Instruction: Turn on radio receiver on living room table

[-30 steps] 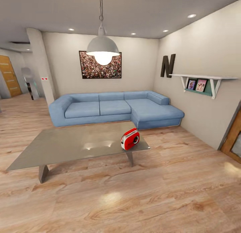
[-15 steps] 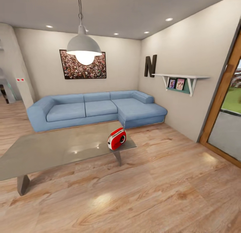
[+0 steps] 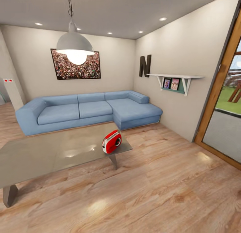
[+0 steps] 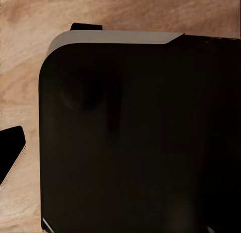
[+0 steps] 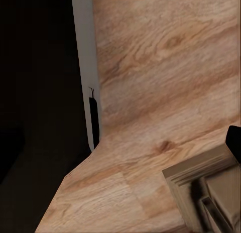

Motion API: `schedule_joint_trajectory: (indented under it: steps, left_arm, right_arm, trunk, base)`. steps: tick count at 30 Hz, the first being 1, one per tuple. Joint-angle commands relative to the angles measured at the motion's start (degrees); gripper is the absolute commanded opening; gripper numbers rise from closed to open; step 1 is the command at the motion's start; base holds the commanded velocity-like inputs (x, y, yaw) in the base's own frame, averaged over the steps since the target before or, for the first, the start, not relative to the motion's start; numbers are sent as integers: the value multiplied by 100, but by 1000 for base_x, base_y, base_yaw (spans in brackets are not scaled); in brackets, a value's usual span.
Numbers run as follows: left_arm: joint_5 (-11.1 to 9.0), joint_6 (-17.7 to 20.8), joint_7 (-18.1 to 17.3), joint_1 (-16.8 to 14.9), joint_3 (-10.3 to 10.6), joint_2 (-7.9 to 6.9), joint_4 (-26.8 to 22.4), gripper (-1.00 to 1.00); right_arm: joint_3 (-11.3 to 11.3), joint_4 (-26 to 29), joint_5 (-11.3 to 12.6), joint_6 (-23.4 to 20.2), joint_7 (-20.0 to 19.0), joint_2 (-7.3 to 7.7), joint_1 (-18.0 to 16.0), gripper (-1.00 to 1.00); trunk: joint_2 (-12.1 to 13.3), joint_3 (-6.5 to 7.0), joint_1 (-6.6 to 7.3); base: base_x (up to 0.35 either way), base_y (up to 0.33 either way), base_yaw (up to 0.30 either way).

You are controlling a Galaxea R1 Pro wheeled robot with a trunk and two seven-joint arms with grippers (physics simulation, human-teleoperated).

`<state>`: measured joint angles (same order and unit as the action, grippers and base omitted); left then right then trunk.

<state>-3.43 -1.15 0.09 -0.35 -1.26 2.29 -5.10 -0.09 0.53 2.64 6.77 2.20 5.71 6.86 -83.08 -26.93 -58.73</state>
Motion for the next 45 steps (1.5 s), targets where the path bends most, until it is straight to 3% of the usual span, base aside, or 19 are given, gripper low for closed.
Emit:
schedule_joint_trajectory:
  steps: [1,45]
  left_arm:
    - [0,0,0,0,1,0,0,100]
    - [0,-5,0,0,-4,0,-8,100]
  right_arm:
    - [0,0,0,0,0,0,0,100]
    - [0,0,0,0,0,0,-1,100]
  trunk:
    - [0,0,0]
    - [0,0,0]
  base:
    - [322,0,-1]
    - [324,0,0]
